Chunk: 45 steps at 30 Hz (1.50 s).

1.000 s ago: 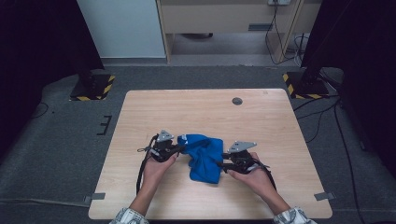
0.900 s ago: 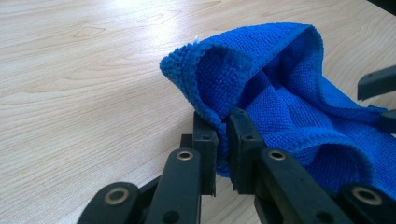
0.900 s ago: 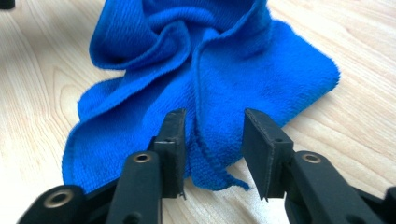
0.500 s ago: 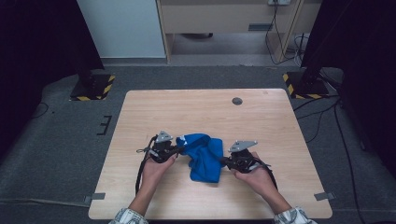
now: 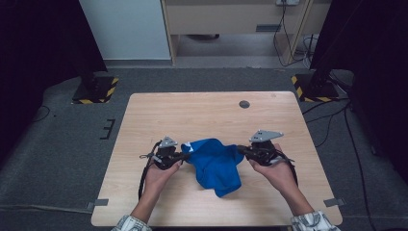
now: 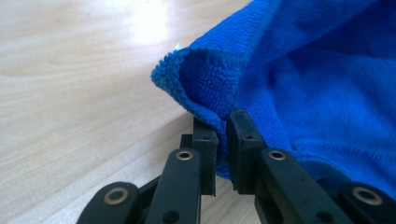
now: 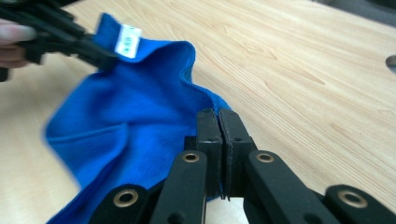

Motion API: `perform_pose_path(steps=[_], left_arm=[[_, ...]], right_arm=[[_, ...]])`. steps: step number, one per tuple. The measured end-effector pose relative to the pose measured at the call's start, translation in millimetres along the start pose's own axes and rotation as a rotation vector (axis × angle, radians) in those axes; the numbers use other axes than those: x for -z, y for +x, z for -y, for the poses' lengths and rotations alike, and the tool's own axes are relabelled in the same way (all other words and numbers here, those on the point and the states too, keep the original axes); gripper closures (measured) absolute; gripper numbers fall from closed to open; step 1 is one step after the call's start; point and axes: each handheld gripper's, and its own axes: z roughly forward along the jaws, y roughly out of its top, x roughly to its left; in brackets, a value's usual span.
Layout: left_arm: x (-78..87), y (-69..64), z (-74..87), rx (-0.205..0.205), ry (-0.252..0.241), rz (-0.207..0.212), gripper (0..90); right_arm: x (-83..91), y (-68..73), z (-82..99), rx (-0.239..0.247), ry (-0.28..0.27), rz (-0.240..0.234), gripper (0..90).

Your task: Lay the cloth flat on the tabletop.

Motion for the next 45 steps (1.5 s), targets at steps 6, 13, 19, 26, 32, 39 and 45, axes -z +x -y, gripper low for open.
perform_pose_path(steps=[6,13,19,26,32,39,45], left_arm=[[-8.7,4.7,7.0,-0.013,0.043,-0.027,80.8],[-15.5,3.1,10.6,-0.043,0.055,-0.029,75.2],[-16.3,2.6,10.6,-0.062,0.063,-0.041,75.0],[-15.4,3.6,10.8,-0.063,0.063,-0.045,75.4],[-15.1,5.4,11.3,-0.06,0.064,-0.05,75.7],[-15.2,5.6,11.5,-0.056,0.06,-0.05,75.8],[-14.4,6.6,11.7,-0.047,0.051,-0.047,75.7]], right_arm=[[-47.8,-12.5,16.5,-0.01,0.059,0.014,87.3],[-57.2,-18.5,27.9,-0.048,0.057,0.026,77.7],[-45.1,-16.3,33.9,-0.065,0.033,0.016,53.7],[-34.2,-11.7,42.8,-0.047,0.027,0.013,40.4],[-25.5,-12.9,52.9,-0.062,0.034,0.026,35.9],[-26.3,-13.3,54.9,-0.045,0.032,0.018,43.2],[-21.7,-7.9,48.8,-0.021,-0.007,-0.037,80.0]])
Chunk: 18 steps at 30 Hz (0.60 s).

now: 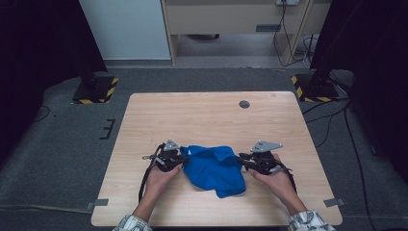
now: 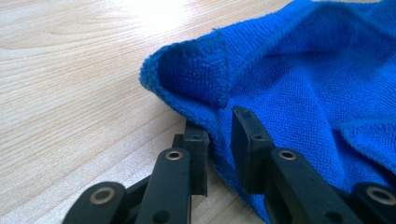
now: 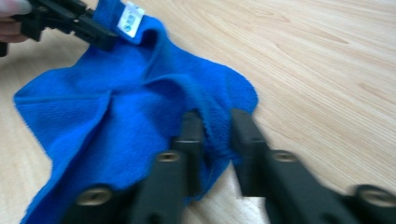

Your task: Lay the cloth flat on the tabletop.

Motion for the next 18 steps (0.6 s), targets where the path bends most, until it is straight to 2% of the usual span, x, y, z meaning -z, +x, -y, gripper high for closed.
perform_pose_path(steps=[1,2,3,7,10,18], left_arm=[[0.0,0.0,0.0,0.0,0.0,0.0,75.7],[0.4,0.2,-0.1,0.002,-0.003,0.0,75.4],[0.7,0.6,-0.1,-0.002,-0.001,0.001,75.0],[0.3,1.3,0.3,0.001,-0.005,-0.003,69.5],[0.6,2.6,0.6,0.008,-0.006,-0.011,58.6],[9.0,12.9,3.7,0.003,-0.036,-0.045,47.1]], right_arm=[[0.0,0.0,0.0,0.0,0.0,0.0,80.0],[0.6,0.1,-0.3,-0.003,0.007,-0.005,87.1],[1.1,-0.2,-0.6,-0.007,0.003,-0.007,87.7],[4.2,-3.0,-1.8,-0.016,-0.005,-0.005,88.0],[5.2,-4.8,-1.4,-0.016,-0.001,0.001,88.0],[10.3,-12.9,-0.6,-0.035,-0.004,0.034,88.0]])
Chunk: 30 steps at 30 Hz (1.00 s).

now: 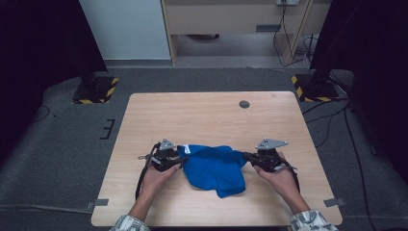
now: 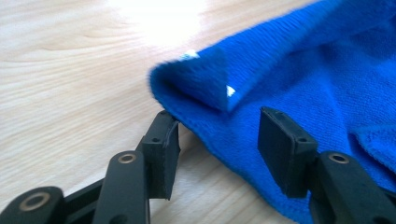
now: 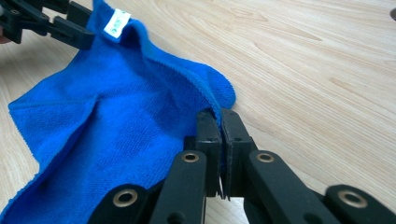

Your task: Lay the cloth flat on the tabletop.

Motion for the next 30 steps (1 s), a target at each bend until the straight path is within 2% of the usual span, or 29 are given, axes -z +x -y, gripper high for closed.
perform_pose_path(steps=[4,9,13,17,22,24,27,30], left_arm=[[5.2,6.0,1.8,-0.024,-0.018,-0.019,40.9],[12.1,15.5,2.9,-0.007,-0.063,-0.021,33.2],[18.0,17.8,0.4,-0.002,-0.116,-0.018,32.0],[22.6,18.7,-1.1,-0.013,-0.143,-0.013,32.5],[20.5,19.0,1.8,-0.016,-0.137,-0.002,29.4],[18.7,17.8,2.7,-0.038,-0.131,-0.005,28.2],[15.2,17.5,3.8,-0.049,-0.122,-0.006,26.5],[10.7,18.4,6.0,-0.047,-0.09,0.013,24.3]], right_arm=[[-1.0,-0.8,1.1,-0.005,0.011,-0.004,87.8],[-4.0,1.4,1.4,0.0,0.019,-0.008,86.8],[-5.6,2.0,1.6,0.003,0.026,-0.007,86.3],[-6.1,2.0,1.7,0.004,0.028,-0.007,86.2],[-7.4,1.1,2.7,-0.005,0.031,-0.002,85.7],[-7.6,0.9,2.8,-0.006,0.031,-0.003,85.5],[-7.9,0.9,3.1,-0.007,0.032,-0.002,85.5],[-8.4,0.6,3.5,-0.007,0.036,-0.003,85.4]])
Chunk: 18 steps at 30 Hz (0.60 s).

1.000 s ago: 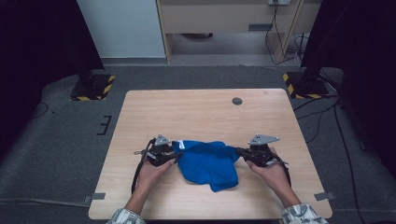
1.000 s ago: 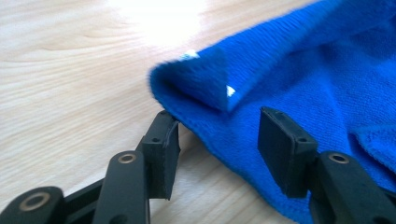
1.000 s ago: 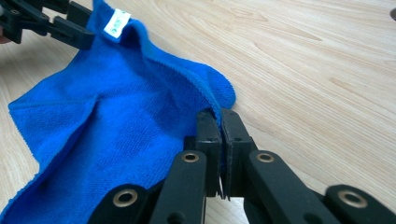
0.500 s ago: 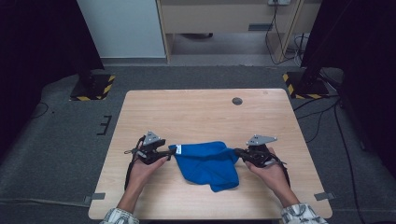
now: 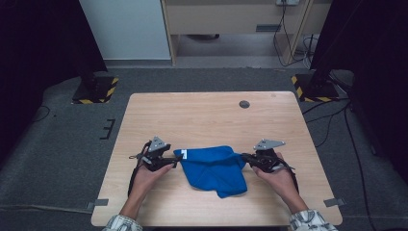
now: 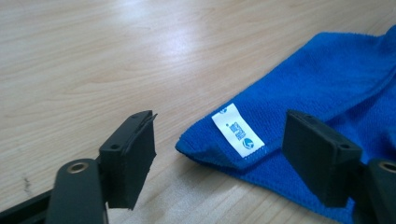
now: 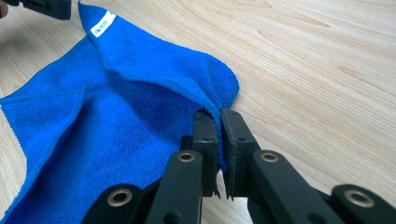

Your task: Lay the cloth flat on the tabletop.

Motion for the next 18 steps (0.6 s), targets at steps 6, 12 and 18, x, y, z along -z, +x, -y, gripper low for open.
perform_pose_path(steps=[6,12,18], left_arm=[[-5.7,0.3,4.0,-0.005,0.036,-0.015,24.7],[-6.0,-0.6,5.0,-0.026,0.031,-0.055,36.3],[-7.9,-0.5,6.2,-0.042,0.029,-0.055,39.5]], right_arm=[[-1.0,-0.2,0.4,-0.004,0.003,0.001,85.3],[-1.2,-0.6,0.6,-0.004,0.008,0.001,85.2],[-1.8,-0.6,0.9,-0.007,0.011,0.0,85.2]])
